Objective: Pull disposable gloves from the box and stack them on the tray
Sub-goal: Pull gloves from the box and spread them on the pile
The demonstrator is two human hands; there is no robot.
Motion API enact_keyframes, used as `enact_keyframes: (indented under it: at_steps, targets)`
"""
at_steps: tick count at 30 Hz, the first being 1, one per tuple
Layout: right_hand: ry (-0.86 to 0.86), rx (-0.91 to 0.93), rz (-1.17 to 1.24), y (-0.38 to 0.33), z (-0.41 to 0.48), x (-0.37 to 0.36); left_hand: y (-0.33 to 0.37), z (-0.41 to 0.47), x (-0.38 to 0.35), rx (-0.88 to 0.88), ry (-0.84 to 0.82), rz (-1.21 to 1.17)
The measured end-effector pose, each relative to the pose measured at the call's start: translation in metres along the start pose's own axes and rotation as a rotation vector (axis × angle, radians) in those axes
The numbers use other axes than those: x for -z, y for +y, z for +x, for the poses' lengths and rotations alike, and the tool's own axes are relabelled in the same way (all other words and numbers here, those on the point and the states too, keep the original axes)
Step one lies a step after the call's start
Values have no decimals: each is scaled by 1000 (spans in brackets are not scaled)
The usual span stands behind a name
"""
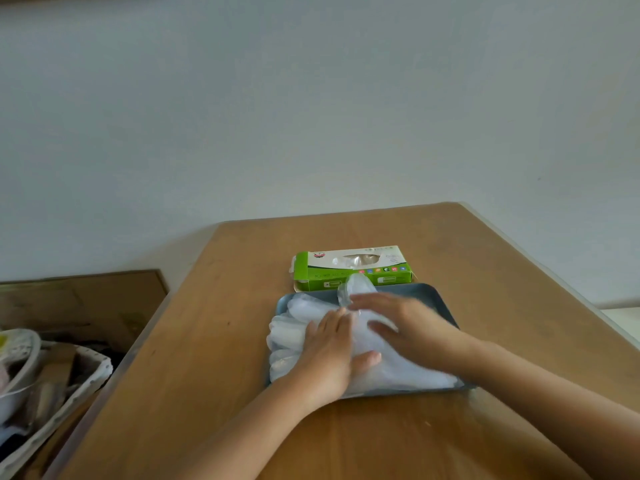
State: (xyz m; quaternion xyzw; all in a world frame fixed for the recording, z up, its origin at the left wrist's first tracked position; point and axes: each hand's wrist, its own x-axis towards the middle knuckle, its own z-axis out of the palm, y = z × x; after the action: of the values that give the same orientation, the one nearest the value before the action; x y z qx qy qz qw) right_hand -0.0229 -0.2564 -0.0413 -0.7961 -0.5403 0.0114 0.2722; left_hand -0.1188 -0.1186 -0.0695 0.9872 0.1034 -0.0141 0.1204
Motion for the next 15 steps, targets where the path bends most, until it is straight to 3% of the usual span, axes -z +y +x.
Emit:
enact_keyframes:
  at_steps: [3, 6, 10, 12, 15]
  targets:
    - [-363, -58, -124, 11, -18, -14, -6, -3, -1, 66, -121, 57]
    - [-503, -88, -264, 27, -23, 3, -16, -8, 10, 124, -180, 38]
    - [-643, -180, -256, 28, -19, 31, -31, -17, 46, 152, -344, 68]
    - [-537, -197, -221, 26, -3, 44, -33, -11, 66, 113, -353, 72]
    - [-157, -150, -176, 33, 44, 55, -39, 17, 92, 78, -153, -70]
